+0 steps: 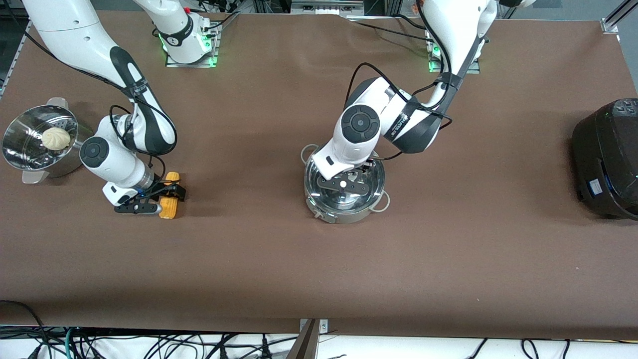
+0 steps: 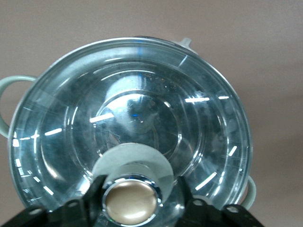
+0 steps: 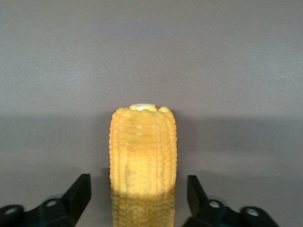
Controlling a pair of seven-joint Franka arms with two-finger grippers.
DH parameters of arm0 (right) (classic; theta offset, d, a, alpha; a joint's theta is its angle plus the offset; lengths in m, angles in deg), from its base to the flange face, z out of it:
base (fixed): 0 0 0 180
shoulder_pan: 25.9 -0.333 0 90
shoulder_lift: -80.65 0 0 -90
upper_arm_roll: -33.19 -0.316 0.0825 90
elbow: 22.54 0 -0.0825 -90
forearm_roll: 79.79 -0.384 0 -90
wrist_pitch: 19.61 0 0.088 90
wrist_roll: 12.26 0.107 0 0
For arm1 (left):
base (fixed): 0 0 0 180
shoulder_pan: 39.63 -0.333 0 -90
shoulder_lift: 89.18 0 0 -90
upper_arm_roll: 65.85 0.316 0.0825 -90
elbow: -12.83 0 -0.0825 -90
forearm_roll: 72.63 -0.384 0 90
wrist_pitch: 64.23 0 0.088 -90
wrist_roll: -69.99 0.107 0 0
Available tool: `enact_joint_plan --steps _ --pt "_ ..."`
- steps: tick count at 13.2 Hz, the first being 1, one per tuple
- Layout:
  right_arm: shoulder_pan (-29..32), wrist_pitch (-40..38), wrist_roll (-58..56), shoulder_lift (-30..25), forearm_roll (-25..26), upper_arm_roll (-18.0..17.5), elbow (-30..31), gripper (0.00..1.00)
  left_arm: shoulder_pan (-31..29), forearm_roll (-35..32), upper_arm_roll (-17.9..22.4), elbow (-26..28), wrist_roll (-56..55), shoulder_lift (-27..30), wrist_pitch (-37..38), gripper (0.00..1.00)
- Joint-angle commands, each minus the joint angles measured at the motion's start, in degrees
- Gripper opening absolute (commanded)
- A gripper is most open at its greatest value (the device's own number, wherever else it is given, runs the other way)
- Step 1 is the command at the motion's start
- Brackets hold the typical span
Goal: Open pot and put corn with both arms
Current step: 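Lift the lid off with the left gripper while the right gripper carries corn over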
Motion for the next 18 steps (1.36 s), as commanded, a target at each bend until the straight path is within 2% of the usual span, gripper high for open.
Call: enact_joint_plan --steps 1,2,3,6,8,12,14,16,18 --pt "0.15 0.95 -1.17 -1.57 -0.66 -0.06 2.04 0.13 0.31 -0.73 0.06 0.51 0.09 0.51 -0.36 0.14" --pt "0.15 1.13 -1.17 -1.22 -0.66 -0.06 1.87 0.1 0.31 -0.82 0.14 0.51 0.0 0.77 -0.36 0.1" --pt "0.15 1.13 -1.17 -1.13 -0.66 -0.06 1.87 0.0 0.22 -0.82 0.23 0.42 0.0 0.95 -0.36 0.07" --pt "0.15 0.69 -1.34 -1.74 -0.66 -0.15 1.52 0.0 0.22 -0.73 0.32 -0.45 -0.44 2.17 1.74 0.06" --pt "0.06 -0.88 -1.26 -4.01 -0.66 -0.33 1.26 0.0 0.31 -0.73 0.32 -0.72 -0.53 3.49 4.37 0.04" --pt "-0.03 -11.51 -1.26 -11.04 -0.04 -0.59 -1.82 0.0 -0.13 -0.47 0.84 -4.93 -0.7 4.37 12.88 0.01" --pt "-0.11 -16.43 -0.82 -15.26 0.05 -2.34 -2.0 0.0 -3.54 -0.73 1.2 -5.73 0.09 8.83 20.61 0.01" --pt "-0.11 -19.78 0.05 -17.81 -0.04 -4.01 -2.78 0.0 -6.62 -0.82 0.85 -5.47 2.44 11.66 24.23 0.0" --pt "-0.11 -23.9 6.61 -18.62 0.05 -7.6 -5.06 0.0 -8.46 -1.0 1.64 -5.55 6.32 13.5 27.4 0.0"
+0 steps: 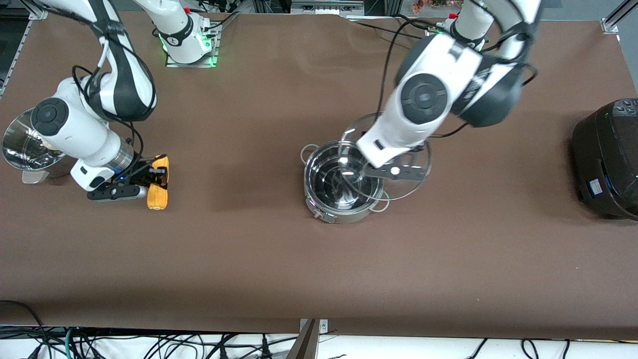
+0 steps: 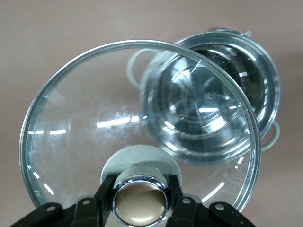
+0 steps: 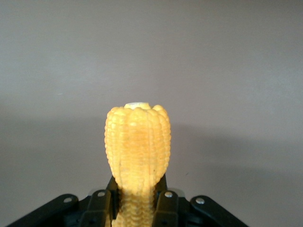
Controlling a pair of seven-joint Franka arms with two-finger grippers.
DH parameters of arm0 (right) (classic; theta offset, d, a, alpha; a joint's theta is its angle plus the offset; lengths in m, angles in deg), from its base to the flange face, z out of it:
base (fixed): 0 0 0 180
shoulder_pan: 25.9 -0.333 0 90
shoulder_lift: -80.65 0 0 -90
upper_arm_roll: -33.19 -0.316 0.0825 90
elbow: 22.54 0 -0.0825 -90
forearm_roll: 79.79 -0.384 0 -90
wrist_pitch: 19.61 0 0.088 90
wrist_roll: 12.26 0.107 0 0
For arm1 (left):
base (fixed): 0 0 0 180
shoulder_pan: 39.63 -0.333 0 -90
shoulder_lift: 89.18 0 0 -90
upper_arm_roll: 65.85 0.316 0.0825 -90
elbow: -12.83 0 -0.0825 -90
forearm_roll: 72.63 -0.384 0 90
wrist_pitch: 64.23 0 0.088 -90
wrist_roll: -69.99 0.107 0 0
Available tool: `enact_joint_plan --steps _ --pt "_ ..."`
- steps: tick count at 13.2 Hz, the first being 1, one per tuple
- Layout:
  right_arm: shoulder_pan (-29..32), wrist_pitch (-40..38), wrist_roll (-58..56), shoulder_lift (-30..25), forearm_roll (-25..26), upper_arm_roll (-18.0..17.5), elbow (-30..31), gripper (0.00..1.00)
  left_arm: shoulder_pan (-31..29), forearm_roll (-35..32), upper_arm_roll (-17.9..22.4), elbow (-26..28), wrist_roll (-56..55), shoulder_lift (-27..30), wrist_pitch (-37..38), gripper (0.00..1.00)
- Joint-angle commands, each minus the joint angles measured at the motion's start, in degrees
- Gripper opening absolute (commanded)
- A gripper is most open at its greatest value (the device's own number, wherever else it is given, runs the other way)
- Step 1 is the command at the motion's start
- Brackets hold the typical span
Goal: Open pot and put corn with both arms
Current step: 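Lift the lid off with the left gripper while the right gripper carries corn over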
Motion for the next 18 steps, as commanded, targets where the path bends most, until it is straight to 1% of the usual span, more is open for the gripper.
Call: enact_joint_plan --steps 1,2,3,5,6,9,10,11,12,13,14,15,16,18 --pt "0.02 -5.84 9.12 -1.07 0.27 -4.97 -3.28 0.0 -2.84 -1.99 0.06 0.35 3.36 3.91 4.28 0.0" --pt "-1.37 -7.42 12.64 -0.81 0.36 -6.91 -4.95 0.0 -3.99 -4.0 0.06 0.35 3.45 5.06 5.6 0.0" --pt "-4.43 -8.05 16.68 -0.46 0.36 -7.27 -6.62 0.0 -4.79 -5.85 0.15 0.44 3.71 5.94 6.31 0.0" --pt "-10.94 -8.06 25.29 1.64 0.45 -7.28 -9.6 0.0 -7.68 -7.53 0.15 0.88 10.62 7.08 7.45 0.0" --pt "-12.97 -8.06 27.42 3.22 0.71 -7.28 -11.8 0.0 -10.48 -7.71 0.15 0.97 13.62 7.52 7.46 0.0" --pt "-18.68 -8.58 28.32 6.92 0.8 -7.28 -17.08 0.0 -19.27 -7.8 0.15 1.32 23.02 7.44 7.28 0.0" --pt "-20.87 -9.71 30.33 8.58 0.89 -7.19 -19.88 0.0 -21.91 -7.8 -0.11 1.67 24.7 7.01 6.59 0.0" --pt "-22.9 -12.42 33.39 11.12 2.37 -7.19 -23.82 0.0 -22.71 -7.89 -0.02 1.85 25.42 6.48 6.14 0.0" --pt "-25.18 -16.1 36.73 14.37 5.17 -7.19 -29.17 0.0 -23.24 -7.89 0.15 2.98 25.6 5.86 5.79 0.0" --pt "-27.64 -19.01 39.81 17.79 7.02 -7.19 -34.79 0.0 -24.03 -8.85 0.06 4.9 25.69 5.6 3.79 0.0" --pt "-29.93 -21.04 42.71 21.14 7.74 -7.1 -39.98 0.0 -25.26 -9.03 0.06 7.45 26.82 5.51 0.72 0.0" --pt "-31.78 -21.5 45.44 23.69 8.44 -7.02 -43.6 0.0 -26.4 -9.03 0.06 10.17 28.66 5.25 -2.7 0.0" --pt "-33.54 -21.5 47.72 25.63 9.84 -6.93 -45.46 0.0 -28.07 -9.03 -0.02 13.16 29.98 5.16 -6.74 0.0" --pt "-35.74 -21.06 50.73 29.33 11.7 -6.93 -48.89 0.0 -29.14 -9.03 0.06 18.61 31.4 5.16 -13.52 0.0"
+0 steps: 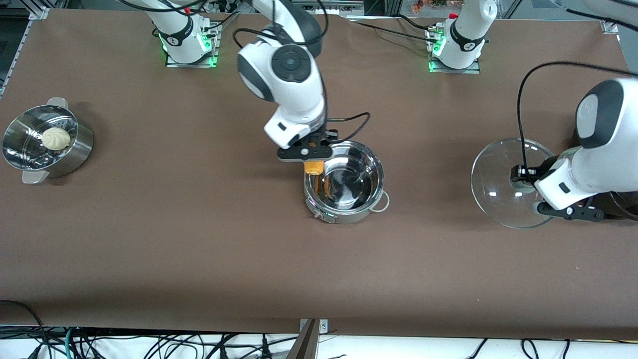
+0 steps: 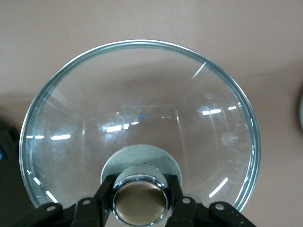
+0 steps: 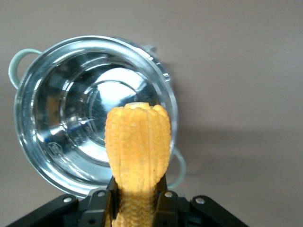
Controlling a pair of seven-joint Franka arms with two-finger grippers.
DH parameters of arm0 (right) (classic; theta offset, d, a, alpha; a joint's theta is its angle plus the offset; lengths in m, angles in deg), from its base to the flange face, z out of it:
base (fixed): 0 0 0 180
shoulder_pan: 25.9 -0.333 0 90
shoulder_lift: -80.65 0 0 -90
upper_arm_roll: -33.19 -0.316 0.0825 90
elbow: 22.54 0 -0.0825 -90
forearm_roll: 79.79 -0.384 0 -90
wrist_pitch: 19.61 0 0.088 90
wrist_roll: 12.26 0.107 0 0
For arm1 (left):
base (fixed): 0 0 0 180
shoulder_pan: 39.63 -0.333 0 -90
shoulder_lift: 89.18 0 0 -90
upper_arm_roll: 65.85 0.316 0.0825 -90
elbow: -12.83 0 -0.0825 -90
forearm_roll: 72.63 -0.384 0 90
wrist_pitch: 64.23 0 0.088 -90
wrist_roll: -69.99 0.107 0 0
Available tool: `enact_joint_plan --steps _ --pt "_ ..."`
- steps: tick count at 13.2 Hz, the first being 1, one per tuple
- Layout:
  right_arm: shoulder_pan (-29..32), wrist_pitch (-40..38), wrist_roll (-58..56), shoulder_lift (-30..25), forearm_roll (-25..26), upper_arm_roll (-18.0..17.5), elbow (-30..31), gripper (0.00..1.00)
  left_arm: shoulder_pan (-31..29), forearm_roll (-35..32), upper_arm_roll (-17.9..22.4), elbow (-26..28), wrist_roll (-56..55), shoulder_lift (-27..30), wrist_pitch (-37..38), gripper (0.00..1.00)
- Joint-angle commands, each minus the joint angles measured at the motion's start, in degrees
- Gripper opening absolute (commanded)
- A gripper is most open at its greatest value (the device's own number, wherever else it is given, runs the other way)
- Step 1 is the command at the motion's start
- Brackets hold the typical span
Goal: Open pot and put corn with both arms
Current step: 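Lower the corn into the pot with the right gripper while the left sets lid down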
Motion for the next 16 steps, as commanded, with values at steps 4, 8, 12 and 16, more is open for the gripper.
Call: enact_joint_plan --steps 4,8,12,16 --pt "-3.5 1.15 3.41 9.01 2.03 0.63 -9.38 0.0 -3.82 -1.42 -0.81 11.12 2.5 -1.43 -12.97 0.0" --pt "-5.96 4.41 4.28 11.21 1.94 2.12 -9.47 0.0 -4.52 -1.42 -0.81 14.46 2.68 -5.28 -20.88 0.0" --pt "-9.21 6.0 7.19 14.37 2.03 4.75 -11.48 0.0 -4.52 -1.33 -0.81 14.65 2.94 -8.72 -23.88 0.0" --pt "-9.48 6.26 6.57 15.08 2.03 5.98 -12.11 0.0 -5.92 -1.33 -1.08 14.65 2.94 -10.57 -24.06 0.0"
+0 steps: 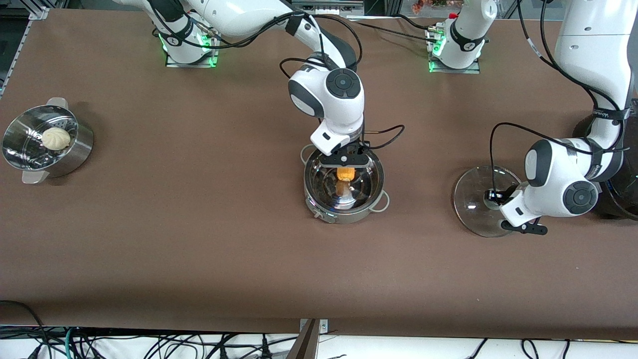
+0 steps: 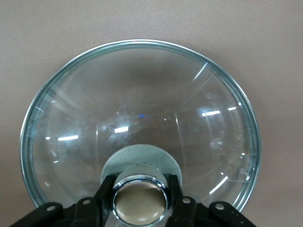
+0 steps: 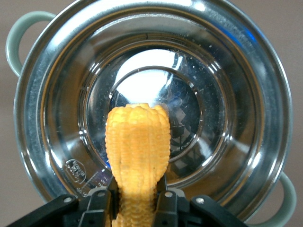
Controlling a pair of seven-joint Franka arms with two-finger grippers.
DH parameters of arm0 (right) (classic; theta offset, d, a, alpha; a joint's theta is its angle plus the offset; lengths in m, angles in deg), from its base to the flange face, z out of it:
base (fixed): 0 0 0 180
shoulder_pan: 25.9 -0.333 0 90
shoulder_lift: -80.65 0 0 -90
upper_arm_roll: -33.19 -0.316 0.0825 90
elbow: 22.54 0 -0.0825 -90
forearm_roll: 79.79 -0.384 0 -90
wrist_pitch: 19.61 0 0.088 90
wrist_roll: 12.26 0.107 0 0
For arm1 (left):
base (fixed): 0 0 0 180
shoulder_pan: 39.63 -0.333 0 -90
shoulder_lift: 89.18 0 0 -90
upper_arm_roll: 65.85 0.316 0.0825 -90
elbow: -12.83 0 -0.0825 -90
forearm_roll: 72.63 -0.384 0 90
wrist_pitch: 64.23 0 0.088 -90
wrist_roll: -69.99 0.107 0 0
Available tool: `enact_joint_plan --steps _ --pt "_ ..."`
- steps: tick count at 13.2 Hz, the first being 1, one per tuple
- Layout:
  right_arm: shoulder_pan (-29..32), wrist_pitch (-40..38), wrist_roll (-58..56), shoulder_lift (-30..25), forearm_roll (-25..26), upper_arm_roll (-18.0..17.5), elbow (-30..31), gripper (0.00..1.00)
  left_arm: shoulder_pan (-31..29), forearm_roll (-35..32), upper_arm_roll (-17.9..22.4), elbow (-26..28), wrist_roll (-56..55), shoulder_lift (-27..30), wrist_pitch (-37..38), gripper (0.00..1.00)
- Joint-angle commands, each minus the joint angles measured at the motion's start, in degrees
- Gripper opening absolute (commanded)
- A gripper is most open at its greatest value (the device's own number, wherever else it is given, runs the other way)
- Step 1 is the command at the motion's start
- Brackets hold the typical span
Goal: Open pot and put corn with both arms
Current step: 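Lower the corn into the pot with the right gripper while the left sets lid down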
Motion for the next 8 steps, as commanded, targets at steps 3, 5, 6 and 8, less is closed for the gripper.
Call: enact_joint_plan --steps 3,5,6,8 --pt "-0.16 2.41 -0.73 2.62 0.83 3.0 -2.91 0.0 -2.08 -0.41 -1.02 -0.28 0.88 -0.76 -0.07 0.26" --pt "0.01 4.34 -0.91 2.8 0.83 3.79 -3.0 0.0 -1.99 -0.41 -1.1 -0.28 0.97 -0.76 0.11 1.0" --pt "0.1 4.53 -0.99 2.8 0.74 3.79 -3.0 0.0 -1.65 -0.41 -1.19 -0.45 0.88 -0.76 0.37 1.0" --pt "0.1 4.53 -1.61 2.8 0.83 3.88 -3.0 0.0 -1.55 -0.5 -1.19 -0.89 0.88 -0.5 0.55 1.0"
